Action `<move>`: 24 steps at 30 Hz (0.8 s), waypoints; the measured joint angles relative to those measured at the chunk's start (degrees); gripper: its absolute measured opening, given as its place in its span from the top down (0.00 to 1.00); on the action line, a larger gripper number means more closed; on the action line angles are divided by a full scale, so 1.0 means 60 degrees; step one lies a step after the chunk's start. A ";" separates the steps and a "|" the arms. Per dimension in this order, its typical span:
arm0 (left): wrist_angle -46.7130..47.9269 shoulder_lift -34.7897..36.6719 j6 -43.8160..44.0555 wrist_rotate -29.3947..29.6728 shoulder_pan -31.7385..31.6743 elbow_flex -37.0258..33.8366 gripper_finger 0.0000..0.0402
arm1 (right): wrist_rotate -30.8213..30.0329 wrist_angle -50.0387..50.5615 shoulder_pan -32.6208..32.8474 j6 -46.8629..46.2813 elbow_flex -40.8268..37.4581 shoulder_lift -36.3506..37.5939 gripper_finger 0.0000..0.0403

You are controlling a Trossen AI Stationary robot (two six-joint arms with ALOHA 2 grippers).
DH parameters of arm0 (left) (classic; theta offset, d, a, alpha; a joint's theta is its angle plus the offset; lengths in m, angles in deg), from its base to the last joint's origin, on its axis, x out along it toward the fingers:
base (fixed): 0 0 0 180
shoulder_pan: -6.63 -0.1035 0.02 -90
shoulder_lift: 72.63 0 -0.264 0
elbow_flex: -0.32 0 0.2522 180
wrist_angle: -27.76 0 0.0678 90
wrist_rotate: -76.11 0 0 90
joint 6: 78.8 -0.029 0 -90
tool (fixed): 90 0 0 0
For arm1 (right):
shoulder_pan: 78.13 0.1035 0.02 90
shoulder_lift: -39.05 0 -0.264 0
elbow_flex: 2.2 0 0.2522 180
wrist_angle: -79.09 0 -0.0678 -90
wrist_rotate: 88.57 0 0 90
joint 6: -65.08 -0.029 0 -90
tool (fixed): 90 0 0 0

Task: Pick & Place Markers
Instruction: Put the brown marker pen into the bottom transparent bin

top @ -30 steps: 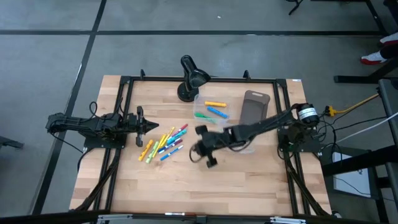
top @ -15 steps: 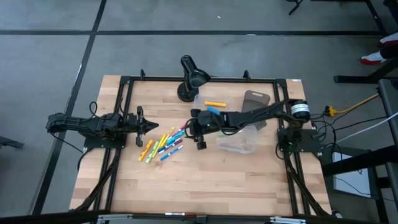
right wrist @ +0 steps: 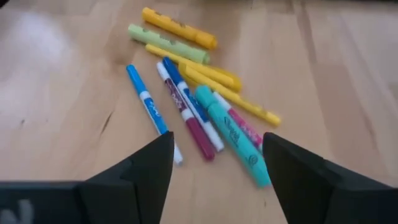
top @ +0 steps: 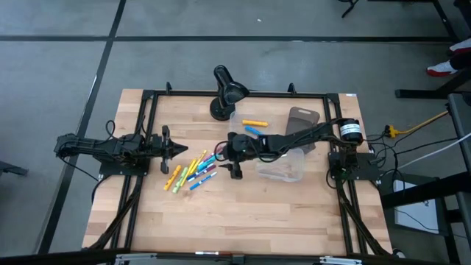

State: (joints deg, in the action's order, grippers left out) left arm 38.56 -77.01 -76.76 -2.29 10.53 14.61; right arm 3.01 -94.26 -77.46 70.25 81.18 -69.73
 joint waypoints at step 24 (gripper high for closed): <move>-0.0969 -0.1200 0.1374 0.0652 0.0022 0.0516 0.92 | 0.0419 -0.1976 0.0157 -0.1591 -0.5373 0.5693 0.39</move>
State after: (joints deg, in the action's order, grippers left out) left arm 32.75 -84.21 -68.52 1.63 10.66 17.71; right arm 5.52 -106.12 -76.52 60.71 48.95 -35.57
